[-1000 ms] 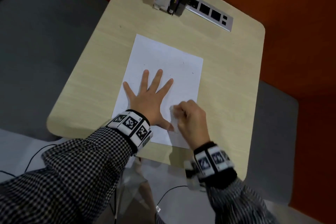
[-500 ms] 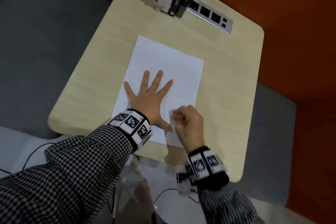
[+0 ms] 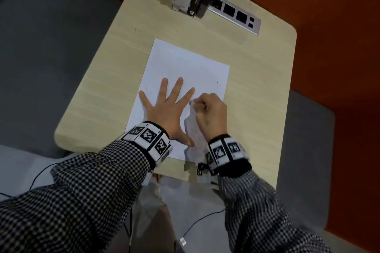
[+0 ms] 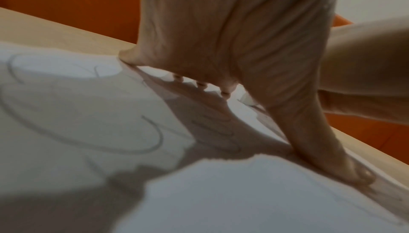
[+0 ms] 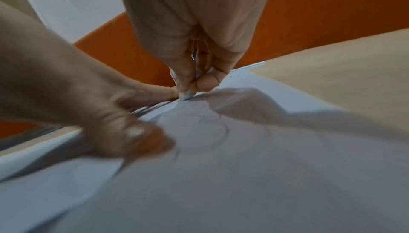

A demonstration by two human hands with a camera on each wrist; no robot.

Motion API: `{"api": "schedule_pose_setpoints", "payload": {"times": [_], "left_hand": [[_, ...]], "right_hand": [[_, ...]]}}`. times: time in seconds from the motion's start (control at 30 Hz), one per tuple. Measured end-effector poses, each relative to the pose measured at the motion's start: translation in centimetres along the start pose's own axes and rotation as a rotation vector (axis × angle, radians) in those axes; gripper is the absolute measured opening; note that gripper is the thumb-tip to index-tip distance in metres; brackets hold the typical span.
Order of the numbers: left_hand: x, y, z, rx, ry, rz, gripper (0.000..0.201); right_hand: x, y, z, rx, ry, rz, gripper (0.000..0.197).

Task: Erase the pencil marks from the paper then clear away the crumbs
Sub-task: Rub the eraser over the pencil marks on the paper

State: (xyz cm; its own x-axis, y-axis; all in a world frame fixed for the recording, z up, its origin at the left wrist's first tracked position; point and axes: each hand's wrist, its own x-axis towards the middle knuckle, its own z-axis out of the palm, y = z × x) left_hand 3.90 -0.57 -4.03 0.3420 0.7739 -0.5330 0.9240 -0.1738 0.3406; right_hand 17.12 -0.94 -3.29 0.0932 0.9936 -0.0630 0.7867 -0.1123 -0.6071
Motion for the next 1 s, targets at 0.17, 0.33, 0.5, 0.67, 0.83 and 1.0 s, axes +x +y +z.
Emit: {"api": "schedule_pose_setpoints", "payload": {"times": [0.17,0.33,0.5,0.67,0.83,1.0], "left_hand": [[0.2,0.0,0.0,-0.002,0.006,-0.016,0.138],[0.0,0.1,-0.1,-0.019,0.008,-0.014,0.147],[0.1,0.0,-0.1,0.005,0.025,-0.031,0.134],[0.1,0.1,-0.2,-0.004,0.016,-0.027,0.141],[0.1,0.0,-0.1,0.01,0.02,-0.027,0.134],[-0.1,0.2,-0.3,-0.007,-0.002,-0.017,0.142]], "right_hand": [[-5.0,-0.5,0.0,0.021,-0.06,-0.034,0.013],[-0.4,-1.2,0.6,0.022,-0.074,0.003,0.009],[-5.3,-0.8,0.5,0.035,-0.031,-0.015,0.015],[-0.7,-1.4,1.1,0.013,-0.059,0.021,0.009],[-5.5,-0.5,0.8,0.018,-0.014,0.018,0.015],[-1.5,-1.1,0.7,0.032,-0.045,0.053,0.006]]}}
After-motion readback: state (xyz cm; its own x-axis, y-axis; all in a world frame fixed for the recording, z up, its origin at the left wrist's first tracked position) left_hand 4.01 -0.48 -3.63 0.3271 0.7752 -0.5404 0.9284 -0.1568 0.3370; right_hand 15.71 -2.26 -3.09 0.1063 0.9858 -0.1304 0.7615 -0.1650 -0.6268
